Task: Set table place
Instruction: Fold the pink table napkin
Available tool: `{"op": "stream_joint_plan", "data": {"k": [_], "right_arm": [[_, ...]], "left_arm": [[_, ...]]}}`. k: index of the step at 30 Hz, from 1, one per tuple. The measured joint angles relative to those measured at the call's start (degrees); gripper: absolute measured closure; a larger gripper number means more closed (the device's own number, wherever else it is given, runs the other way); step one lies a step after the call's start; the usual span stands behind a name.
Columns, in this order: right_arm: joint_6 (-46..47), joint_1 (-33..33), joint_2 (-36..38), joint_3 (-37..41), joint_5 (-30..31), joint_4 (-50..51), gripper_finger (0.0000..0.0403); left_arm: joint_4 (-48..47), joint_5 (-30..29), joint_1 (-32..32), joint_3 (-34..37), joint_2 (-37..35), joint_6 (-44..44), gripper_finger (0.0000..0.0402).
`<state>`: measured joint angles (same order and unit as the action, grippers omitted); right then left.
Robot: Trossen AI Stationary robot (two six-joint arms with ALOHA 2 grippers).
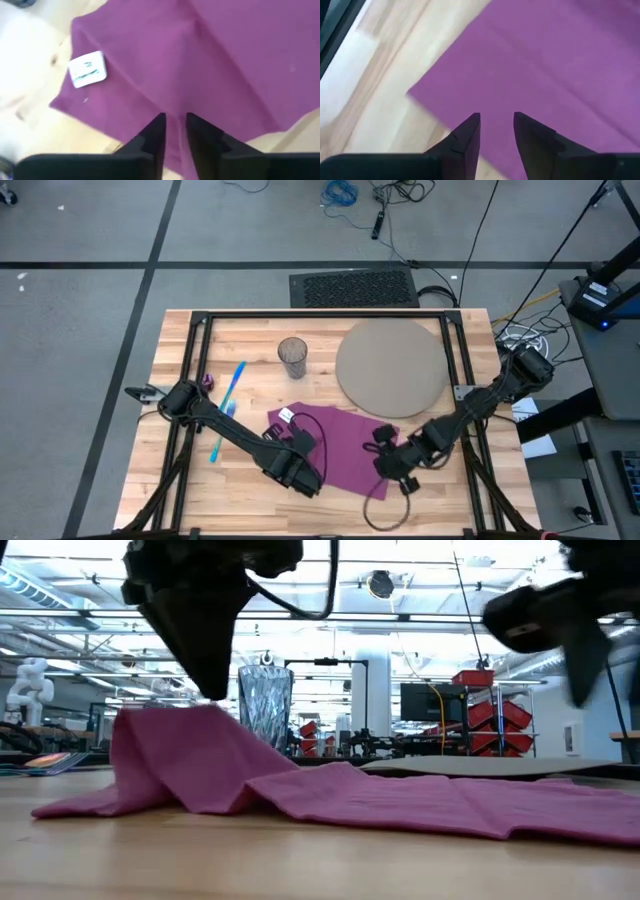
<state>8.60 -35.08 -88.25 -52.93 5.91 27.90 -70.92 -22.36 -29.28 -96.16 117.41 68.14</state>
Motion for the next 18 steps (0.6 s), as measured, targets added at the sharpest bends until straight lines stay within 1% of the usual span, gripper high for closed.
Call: {"op": "stream_joint_plan", "data": {"k": [2,5,7,9,11,14,18], "right_arm": [[-0.3,-2.0,0.0,0.0,0.5,1.4,0.0293],[-0.2,-4.9,0.0,0.1,3.1,3.2,0.0291],[-0.3,-6.2,0.0,1.2,4.7,3.1,0.0291],[-0.5,-7.1,0.0,2.8,5.0,2.6,0.0291],[-0.3,-7.4,0.0,4.9,5.1,0.1,0.0291],[0.2,-7.3,0.0,8.1,6.1,-3.8,0.0291],[-0.6,-6.9,0.0,10.5,6.3,-11.0,0.0291]], "left_arm": [[-2.8,-0.2,-0.1,0.0,0.0,0.5,0.0311],[-6.9,-0.2,0.0,0.0,0.0,0.6,0.0292],[-6.9,-0.4,0.0,0.0,0.0,0.5,0.0289],[-4.8,-0.5,-0.3,0.0,0.0,0.6,0.0288],[-4.4,0.6,-0.7,0.0,0.2,0.6,0.0288],[-5.5,4.3,-0.9,0.7,1.0,0.6,0.0288],[-6.0,7.5,-0.7,5.1,1.1,3.6,0.0288]]}}
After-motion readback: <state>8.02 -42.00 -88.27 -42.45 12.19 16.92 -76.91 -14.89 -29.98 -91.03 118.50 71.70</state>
